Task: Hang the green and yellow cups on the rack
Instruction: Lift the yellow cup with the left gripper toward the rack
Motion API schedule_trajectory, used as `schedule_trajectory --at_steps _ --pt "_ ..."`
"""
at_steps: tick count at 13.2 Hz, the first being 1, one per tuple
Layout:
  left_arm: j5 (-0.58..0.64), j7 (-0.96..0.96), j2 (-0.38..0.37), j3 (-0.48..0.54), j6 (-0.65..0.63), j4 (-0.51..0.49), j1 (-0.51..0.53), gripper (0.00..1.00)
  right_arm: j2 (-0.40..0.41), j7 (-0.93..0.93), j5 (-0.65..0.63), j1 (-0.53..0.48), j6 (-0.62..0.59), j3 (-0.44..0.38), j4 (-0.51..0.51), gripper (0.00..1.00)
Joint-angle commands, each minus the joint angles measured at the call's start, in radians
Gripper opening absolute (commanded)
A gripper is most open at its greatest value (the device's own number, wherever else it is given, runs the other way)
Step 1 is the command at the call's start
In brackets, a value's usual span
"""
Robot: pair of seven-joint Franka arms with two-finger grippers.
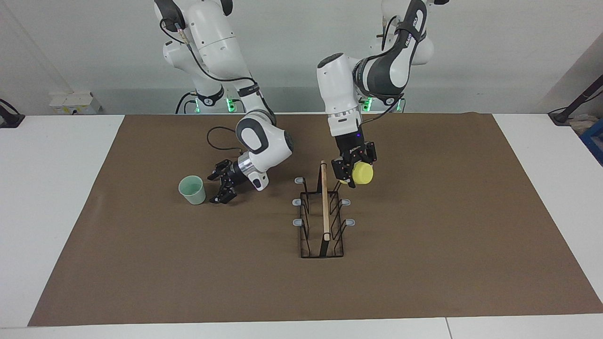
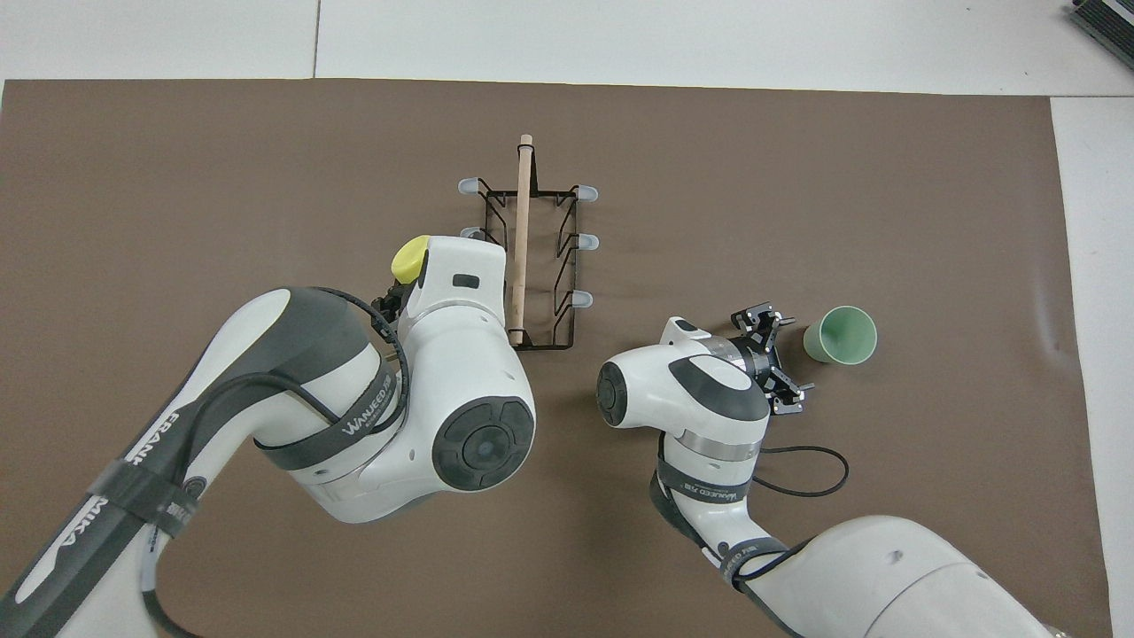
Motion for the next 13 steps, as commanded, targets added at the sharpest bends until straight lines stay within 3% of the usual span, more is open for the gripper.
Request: schedule_trajectory --at_steps 1,3,9,10,11,12,13 --pt "0.133 -0.124 -0.015 -0.012 0.006 -0.038 0.017 0.0 -0.029 -0.035 -0.052 -0.011 -0.003 0.002 -0.029 1.0" --pt "0.199 -0.193 0.012 -0.014 -0.003 -0.04 0.011 0.0 -0.029 -0.033 -0.084 -0.017 0.001 0.002 -0.029 1.0" --pt "0.229 -0.247 0.037 -0.046 -0.011 -0.037 0.001 0.0 -0.031 -0.03 -0.092 -0.052 0.007 0.001 -0.055 1.0" --pt "0.226 -0.269 0.037 -0.053 -0.038 -0.034 0.002 0.12 -0.031 -0.03 -0.101 -0.06 0.009 0.001 -0.055 1.0" --pt "0.226 -0.283 0.039 -0.061 -0.049 -0.023 0.005 0.71 -0.031 -0.029 -0.106 -0.064 0.009 0.001 -0.055 1.0" --pt "0.226 -0.278 0.039 -0.072 -0.052 -0.023 0.004 1.0 -0.031 -0.026 -0.106 -0.072 0.009 0.001 -0.055 1.0" --pt "0.216 -0.281 0.037 -0.078 -0.051 -0.023 0.008 1.0 -0.031 -0.021 -0.106 -0.08 0.009 0.001 -0.055 1.0"
